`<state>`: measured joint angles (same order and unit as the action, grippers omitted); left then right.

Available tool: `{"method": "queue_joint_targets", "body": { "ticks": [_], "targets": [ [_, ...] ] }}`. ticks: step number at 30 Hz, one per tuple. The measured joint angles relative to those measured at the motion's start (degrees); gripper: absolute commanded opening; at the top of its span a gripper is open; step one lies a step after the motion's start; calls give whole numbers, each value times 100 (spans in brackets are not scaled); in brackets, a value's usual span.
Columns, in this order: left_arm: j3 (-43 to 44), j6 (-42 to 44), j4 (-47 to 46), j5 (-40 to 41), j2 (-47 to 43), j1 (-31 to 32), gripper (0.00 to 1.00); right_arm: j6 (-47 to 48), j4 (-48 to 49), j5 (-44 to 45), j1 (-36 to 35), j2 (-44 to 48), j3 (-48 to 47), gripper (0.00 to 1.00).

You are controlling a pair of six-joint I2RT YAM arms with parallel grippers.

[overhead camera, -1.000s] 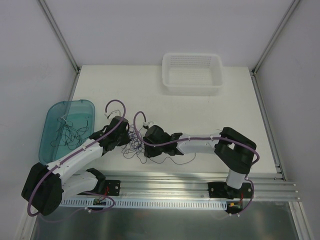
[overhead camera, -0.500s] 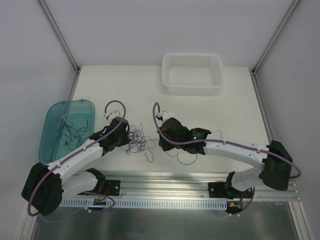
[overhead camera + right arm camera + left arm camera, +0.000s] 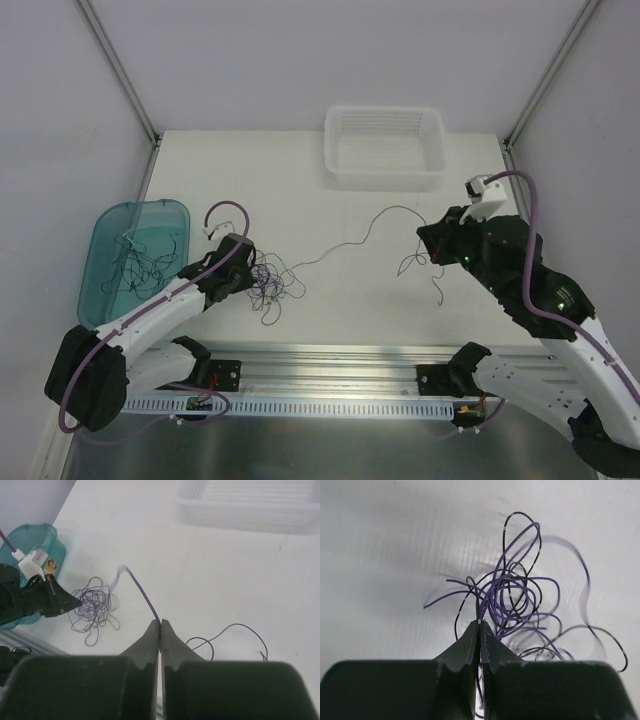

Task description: Untangle the cables

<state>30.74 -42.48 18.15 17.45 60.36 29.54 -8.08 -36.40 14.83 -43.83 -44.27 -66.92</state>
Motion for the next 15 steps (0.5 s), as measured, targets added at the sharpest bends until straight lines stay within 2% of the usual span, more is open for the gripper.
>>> {"method": "queue_joint_targets", "body": {
  "ticks": [4,10,13,15],
  "targets": [
    [-37,17,55,90,55,-90,0,210,-295,22,459,212,-264,1],
    [-63,28,122,125,133,-153,0,442,-461,52,699,116,-673,1],
    [-63,44,129,90,136,-153,12,520,-433,28,734,-13,-804,1],
    [-55,111,144,37,131,-153,24,566,-356,9,769,-175,-809,1]
  ]
}}
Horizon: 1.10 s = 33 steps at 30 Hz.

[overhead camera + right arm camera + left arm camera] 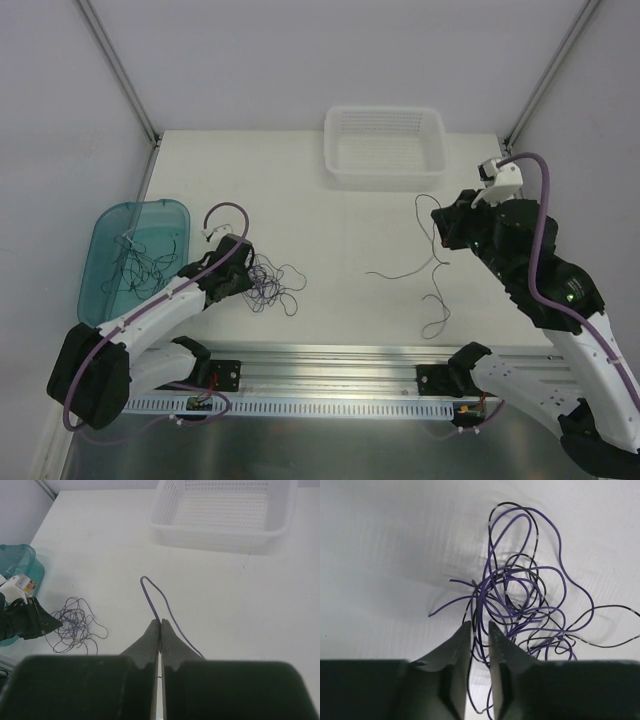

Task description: Untangle the cables

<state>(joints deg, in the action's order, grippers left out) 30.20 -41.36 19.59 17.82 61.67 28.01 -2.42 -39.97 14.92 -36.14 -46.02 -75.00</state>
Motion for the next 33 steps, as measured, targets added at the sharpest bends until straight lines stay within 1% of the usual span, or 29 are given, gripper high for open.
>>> {"method": "queue_joint_targets", "body": {
  "ticks": [2,3,5,9,10,12,13,16,18,19,21,23,24,25,27,28,31,33],
  "targets": [
    [24,68,42,-111,-63,0,31,24,127,-17,52,-162,70,1],
    [42,103,50,-149,-138,0,40,35,192,-33,103,-251,155,1],
    [96,166,83,-273,-315,0,48,37,278,-44,177,-372,345,1],
    [378,343,205,-544,-758,0,62,-4,549,-105,332,-470,1150,1],
    [463,380,223,-599,-837,0,70,-42,564,-125,365,-472,1390,1],
    [625,476,271,-743,-968,0,76,-151,592,-186,422,-470,1856,1],
    [697,505,291,-809,-1019,0,81,-205,605,-214,437,-466,2037,1],
    [844,586,369,-1001,-1132,0,88,-404,575,-352,457,-468,2594,4],
    [898,640,400,-1108,-1209,0,90,-551,509,-461,457,-494,2922,8],
    [925,662,426,-1169,-1250,0,90,-603,476,-498,457,-525,3058,13],
    [975,713,496,-1283,-1316,0,91,-697,442,-540,457,-612,3285,16],
    [1025,776,553,-1373,-1384,0,92,-789,369,-597,457,-752,3488,28],
    [1062,798,597,-1427,-1414,0,93,-828,332,-638,457,-831,3569,35],
    [1097,813,634,-1464,-1438,0,93,-868,308,-680,457,-909,3644,48],
    [1176,861,699,-1541,-1480,0,93,-933,264,-745,457,-1043,3748,59],
    [1220,896,726,-1598,-1499,0,93,-942,238,-774,457,-1097,3775,68],
    [1360,984,811,-1735,-1530,0,93,-968,186,-778,455,-1200,3783,79],
    [1475,1075,887,-1801,-1556,0,93,-968,142,-739,457,-1228,3783,81]
  ]
}}
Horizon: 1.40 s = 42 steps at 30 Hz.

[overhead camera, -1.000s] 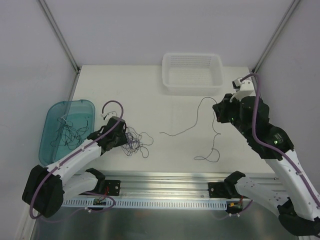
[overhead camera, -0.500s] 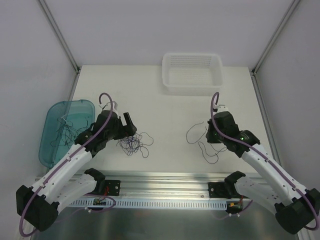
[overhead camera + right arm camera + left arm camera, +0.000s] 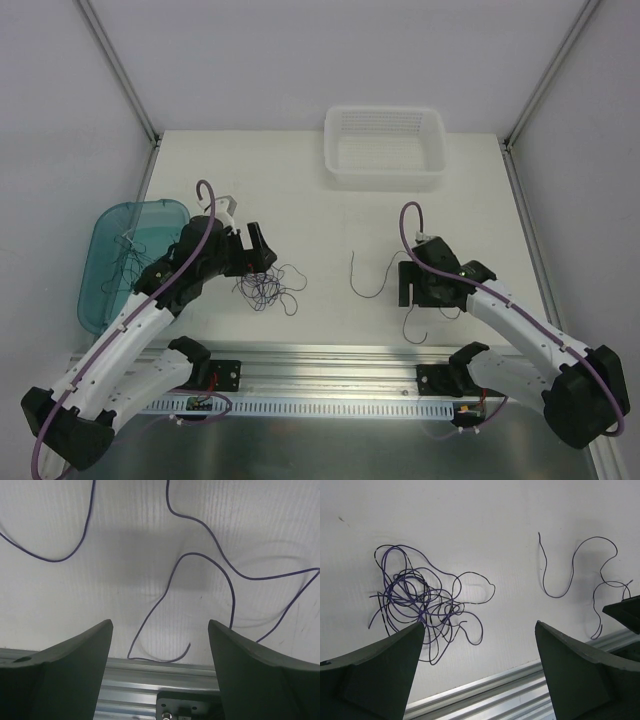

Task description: Untangle the cables

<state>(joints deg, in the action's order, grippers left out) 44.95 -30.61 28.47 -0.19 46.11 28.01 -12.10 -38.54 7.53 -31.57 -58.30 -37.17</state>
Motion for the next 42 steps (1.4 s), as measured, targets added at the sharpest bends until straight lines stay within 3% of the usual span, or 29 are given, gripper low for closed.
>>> {"method": "queue_joint_targets", "body": {
  "ticks": [5,10,16,26,31,42],
  "targets": [
    [262,247,199,-140,-55,0,94,7,-293,363,-2,9,-72,84],
    [535,595,415,-190,-50,0,94,-61,-522,922,2,52,-358,99],
    [745,1134,503,-186,-37,0,95,-48,-575,1462,142,-446,-588,97],
    [448,1934,520,116,-92,0,96,190,-232,1062,1143,-1132,-579,99],
    [-37,1998,457,273,-111,0,96,-153,310,629,1552,-1143,-258,90],
    [-334,2002,236,535,-79,0,95,-1113,1316,553,1580,-1484,153,65]
  ]
}}
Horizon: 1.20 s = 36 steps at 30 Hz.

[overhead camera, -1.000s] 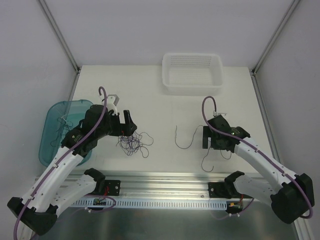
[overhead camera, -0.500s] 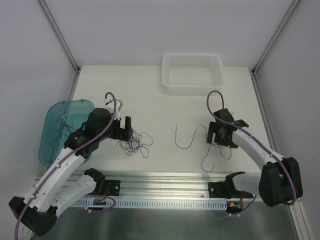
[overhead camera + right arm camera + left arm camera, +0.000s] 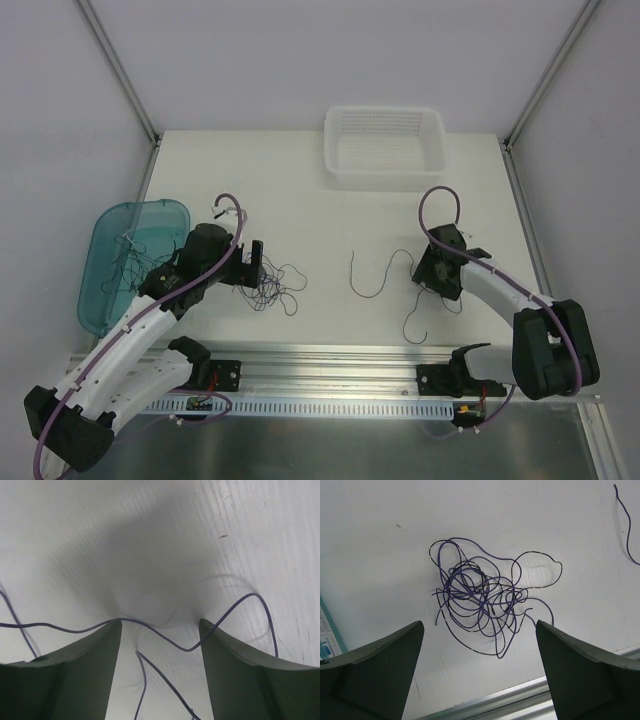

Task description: Untangle the cables

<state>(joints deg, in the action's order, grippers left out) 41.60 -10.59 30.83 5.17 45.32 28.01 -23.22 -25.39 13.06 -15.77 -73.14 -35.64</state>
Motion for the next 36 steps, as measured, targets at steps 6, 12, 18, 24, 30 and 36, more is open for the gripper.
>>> {"method": "queue_joint_targets", "body": {
  "ticks": [6,12,18,24,30,36],
  "targets": [
    [-31,0,-15,9,0,0,96,-76,48,151,7,-94,17,44],
    [-31,0,-15,4,2,-33,96,-59,76,251,22,-90,28,9],
    [-31,-2,-15,4,4,-39,95,-4,-9,149,11,142,-35,1],
    [-31,-2,-17,2,39,-109,95,319,-570,90,-61,457,-1235,1],
    [-31,-2,-22,2,42,-114,95,824,-752,-166,-98,402,-3003,1],
    [-31,-4,-22,2,42,-133,95,1329,-595,-402,-103,-313,-4774,1]
  ]
}}
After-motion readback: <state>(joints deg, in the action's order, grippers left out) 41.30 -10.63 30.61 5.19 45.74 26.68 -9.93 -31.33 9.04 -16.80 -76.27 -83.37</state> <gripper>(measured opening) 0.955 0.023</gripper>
